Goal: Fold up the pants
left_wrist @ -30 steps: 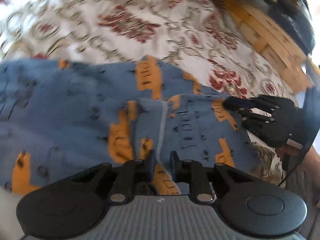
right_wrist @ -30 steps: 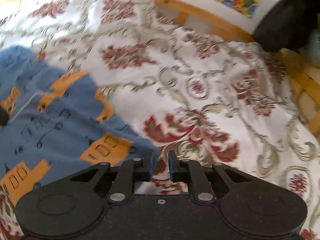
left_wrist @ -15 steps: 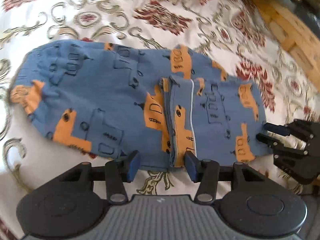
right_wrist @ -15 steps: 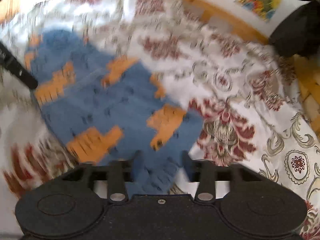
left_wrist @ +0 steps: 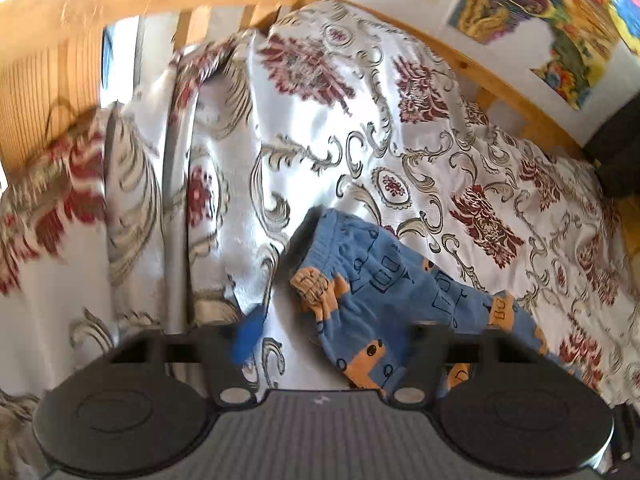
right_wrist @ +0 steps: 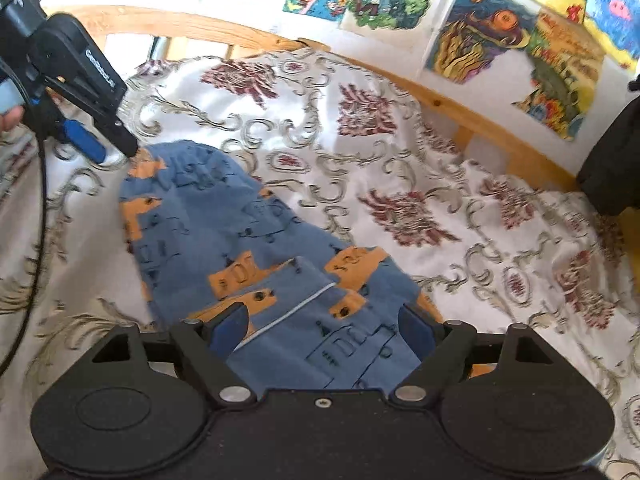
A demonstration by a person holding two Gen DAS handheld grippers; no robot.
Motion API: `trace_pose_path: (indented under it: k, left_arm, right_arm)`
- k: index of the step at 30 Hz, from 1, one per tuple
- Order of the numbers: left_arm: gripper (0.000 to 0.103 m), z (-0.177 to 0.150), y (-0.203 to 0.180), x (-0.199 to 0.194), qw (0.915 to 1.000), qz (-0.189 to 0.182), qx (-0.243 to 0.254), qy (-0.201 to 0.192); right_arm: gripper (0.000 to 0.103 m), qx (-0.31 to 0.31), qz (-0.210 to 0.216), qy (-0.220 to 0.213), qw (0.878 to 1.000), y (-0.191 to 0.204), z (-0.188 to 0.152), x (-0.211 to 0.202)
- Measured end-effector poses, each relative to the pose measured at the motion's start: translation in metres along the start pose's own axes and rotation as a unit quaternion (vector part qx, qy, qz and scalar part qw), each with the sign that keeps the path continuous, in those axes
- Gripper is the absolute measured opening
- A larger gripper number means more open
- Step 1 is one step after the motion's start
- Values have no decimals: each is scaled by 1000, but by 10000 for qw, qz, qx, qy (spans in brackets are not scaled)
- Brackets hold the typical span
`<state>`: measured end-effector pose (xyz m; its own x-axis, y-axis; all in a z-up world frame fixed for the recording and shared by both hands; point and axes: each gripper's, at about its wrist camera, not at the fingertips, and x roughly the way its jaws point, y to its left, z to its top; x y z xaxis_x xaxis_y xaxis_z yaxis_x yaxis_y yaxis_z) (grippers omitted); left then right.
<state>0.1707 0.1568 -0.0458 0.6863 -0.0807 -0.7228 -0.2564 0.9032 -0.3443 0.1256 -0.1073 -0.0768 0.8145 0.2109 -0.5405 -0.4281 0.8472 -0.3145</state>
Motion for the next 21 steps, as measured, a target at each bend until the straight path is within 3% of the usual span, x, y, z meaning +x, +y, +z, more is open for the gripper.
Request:
trace_pose_path:
  k: [7, 12, 16, 21]
  left_arm:
    - [24, 1, 23, 28, 9965, -189, -807, -89]
    - [17, 5, 33, 50, 9931, -261, -1145, 12]
    - [16, 5, 25, 52, 9962, -127, -854, -135]
    - [15, 3, 0, 48, 9990, 256, -70, -347]
  right_arm:
    - [59, -417, -138, 240, 9987, 21, -4, 29]
    - [59, -459, -111, 287, 9985, 27, -7, 40]
    - [59, -427, -130, 328, 9985, 28, -6, 43]
    - [59, -507, -163, 348, 9980, 31, -5, 45]
